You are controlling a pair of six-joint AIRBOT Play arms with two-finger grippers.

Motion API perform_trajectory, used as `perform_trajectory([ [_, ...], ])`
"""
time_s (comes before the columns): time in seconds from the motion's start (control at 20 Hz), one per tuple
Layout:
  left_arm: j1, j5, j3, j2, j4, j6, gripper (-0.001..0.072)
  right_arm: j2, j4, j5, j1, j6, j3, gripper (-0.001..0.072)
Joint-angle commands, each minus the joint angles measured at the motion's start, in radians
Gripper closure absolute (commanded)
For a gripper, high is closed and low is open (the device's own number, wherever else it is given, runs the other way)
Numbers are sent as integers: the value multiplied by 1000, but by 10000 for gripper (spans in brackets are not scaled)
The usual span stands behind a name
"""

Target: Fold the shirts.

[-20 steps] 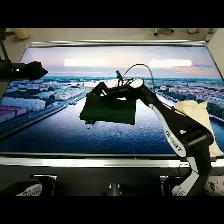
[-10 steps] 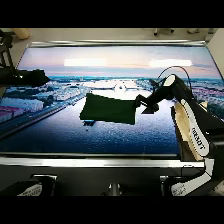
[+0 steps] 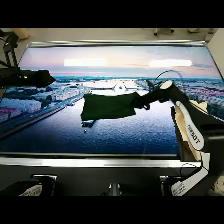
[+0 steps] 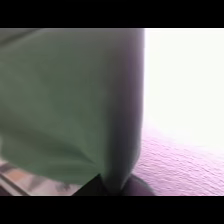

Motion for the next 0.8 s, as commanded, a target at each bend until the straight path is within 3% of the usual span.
perform_trajectory([
  [0.0,-3,8,0,3,-3,10,684,99,31,93,-151,-19,113,693],
  [0.2,-3,30,0,2,-3,14,684,252,-99,170,-426,88,171,693],
  [0.4,-3,34,0,2,-3,14,684,354,-114,281,-671,127,171,693],
  [0.75,-7,34,0,2,-4,45,684,466,-163,475,-878,186,171,693],
])
